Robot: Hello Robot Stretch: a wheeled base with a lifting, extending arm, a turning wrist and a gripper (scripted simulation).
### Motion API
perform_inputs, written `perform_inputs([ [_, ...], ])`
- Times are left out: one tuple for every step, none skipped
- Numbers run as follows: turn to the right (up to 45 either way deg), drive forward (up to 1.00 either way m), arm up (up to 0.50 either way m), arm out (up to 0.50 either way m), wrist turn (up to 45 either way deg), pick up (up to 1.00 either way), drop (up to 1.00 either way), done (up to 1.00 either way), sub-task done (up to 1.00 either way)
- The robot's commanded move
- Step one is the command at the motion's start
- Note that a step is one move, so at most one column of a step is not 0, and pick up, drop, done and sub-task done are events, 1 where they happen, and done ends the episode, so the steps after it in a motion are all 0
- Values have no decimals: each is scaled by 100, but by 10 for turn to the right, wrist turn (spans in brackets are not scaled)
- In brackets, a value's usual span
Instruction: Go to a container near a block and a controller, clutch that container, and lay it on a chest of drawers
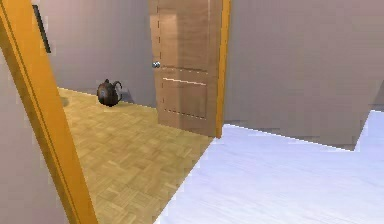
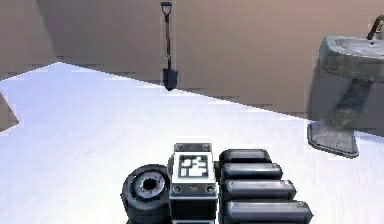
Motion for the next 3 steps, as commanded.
perform_inputs([
  [-30,0,0,0,0,0,0,0,0],
  [0,60,0,0,0,0,0,0,0],
  [450,0,0,0,0,0,0,0,0],
])
